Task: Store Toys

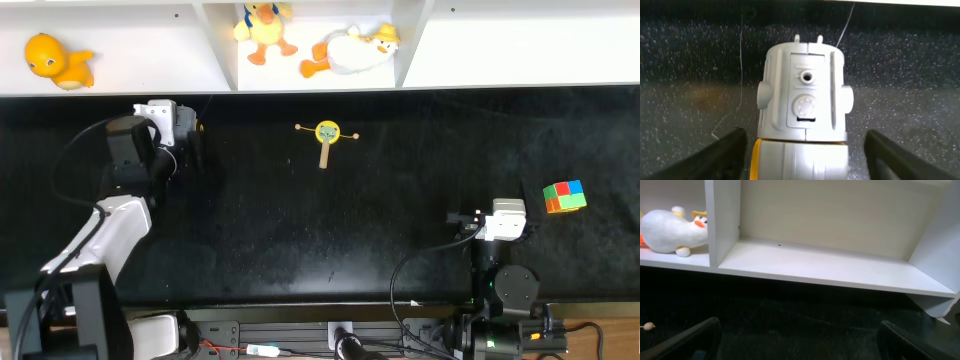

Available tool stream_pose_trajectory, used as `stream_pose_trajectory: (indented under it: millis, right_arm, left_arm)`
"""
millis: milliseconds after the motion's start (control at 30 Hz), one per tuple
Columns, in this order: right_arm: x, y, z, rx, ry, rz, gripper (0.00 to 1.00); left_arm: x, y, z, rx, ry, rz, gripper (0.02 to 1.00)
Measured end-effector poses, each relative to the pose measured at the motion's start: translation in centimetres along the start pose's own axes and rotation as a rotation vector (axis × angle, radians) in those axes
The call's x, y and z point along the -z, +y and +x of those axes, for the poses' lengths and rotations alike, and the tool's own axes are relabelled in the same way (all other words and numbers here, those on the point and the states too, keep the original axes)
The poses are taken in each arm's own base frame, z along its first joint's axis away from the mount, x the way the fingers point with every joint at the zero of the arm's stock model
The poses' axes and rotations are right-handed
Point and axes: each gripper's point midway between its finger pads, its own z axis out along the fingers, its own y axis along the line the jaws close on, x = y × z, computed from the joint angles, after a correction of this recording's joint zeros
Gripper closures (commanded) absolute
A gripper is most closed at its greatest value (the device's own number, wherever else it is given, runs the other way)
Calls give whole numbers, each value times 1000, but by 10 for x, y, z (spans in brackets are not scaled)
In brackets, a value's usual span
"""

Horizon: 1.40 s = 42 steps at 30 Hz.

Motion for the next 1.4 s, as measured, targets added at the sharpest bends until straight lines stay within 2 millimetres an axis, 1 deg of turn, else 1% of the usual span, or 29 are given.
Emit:
stream_pose_trajectory:
  millis: [100,233,267,333,467,567,667,767,867,933,1000,1067,1233,1300,1400]
  right_arm:
    - [0,0,0,0,0,0,5]
    - [0,0,0,0,0,0,5]
    - [0,0,0,0,0,0,5]
    - [0,0,0,0,0,0,5]
    - [0,0,0,0,0,0,7]
    - [0,0,0,0,0,0,7]
    - [0,0,0,1,0,0,5]
    - [0,0,0,0,0,0,5]
    - [0,0,0,0,0,0,5]
    - [0,0,0,0,0,0,5]
    - [0,0,0,0,0,0,5]
    - [0,0,0,0,0,0,5]
    - [0,0,0,0,0,0,5]
    - [0,0,0,0,0,0,7]
    - [0,0,0,0,0,0,7]
  left_arm:
    - [-2,0,1,-3,4,-1,443]
    - [-2,1,0,-10,-1,-3,527]
    - [-2,1,0,-12,-1,-3,529]
    - [-2,1,1,-12,2,-3,568]
    - [4,0,4,-10,17,-5,581]
    - [14,1,11,-10,19,-18,579]
    - [33,-1,26,-11,11,-26,584]
    - [52,-3,37,-10,18,-26,621]
    - [65,-5,35,-11,9,-26,625]
    - [71,-6,33,-11,7,-26,619]
    - [74,-6,26,-12,3,-26,619]
    - [77,-7,13,-15,-18,-26,614]
    - [81,-7,-38,-25,-96,-24,614]
    - [79,-7,-57,-27,-115,-24,614]
    - [70,-5,-82,-29,-132,-24,601]
